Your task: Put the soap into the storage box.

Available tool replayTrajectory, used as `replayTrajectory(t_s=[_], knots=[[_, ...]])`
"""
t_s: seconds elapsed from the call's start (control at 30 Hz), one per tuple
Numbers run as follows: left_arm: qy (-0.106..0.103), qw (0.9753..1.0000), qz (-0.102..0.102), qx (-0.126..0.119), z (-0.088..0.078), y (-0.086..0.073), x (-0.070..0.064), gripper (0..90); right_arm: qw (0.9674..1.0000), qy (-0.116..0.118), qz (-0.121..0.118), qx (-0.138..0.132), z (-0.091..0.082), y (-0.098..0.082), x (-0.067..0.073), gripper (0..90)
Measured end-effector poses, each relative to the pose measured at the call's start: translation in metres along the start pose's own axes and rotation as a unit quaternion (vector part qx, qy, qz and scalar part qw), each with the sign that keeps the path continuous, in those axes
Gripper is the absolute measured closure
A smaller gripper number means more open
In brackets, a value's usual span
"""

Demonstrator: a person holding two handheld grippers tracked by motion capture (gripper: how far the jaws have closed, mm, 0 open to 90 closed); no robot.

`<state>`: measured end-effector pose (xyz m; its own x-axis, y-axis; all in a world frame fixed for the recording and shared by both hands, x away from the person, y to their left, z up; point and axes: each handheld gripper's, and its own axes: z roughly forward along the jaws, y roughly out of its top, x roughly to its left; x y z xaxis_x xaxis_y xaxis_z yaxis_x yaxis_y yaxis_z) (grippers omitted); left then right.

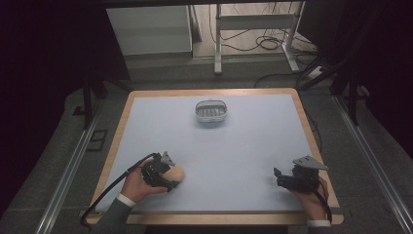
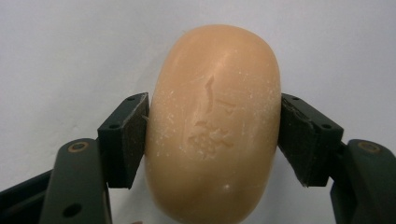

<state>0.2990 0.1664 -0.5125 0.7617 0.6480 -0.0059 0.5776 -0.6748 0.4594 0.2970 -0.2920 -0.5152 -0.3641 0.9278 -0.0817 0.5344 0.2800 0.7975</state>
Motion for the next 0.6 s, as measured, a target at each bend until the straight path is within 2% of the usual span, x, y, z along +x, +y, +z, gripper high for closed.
replayTrajectory(t_s=[0.3,0.6], knots=[[0.005,0.9998,-0.002,-0.021,-0.010,0.005,0.004,30.7,1.0000,-0.002,-0.001,0.001,0.000,0.000,0.000,9.2],[0.009,0.9996,0.000,-0.026,-0.014,0.010,0.006,30.8,1.0000,-0.003,0.000,-0.001,0.000,0.000,0.000,9.2]])
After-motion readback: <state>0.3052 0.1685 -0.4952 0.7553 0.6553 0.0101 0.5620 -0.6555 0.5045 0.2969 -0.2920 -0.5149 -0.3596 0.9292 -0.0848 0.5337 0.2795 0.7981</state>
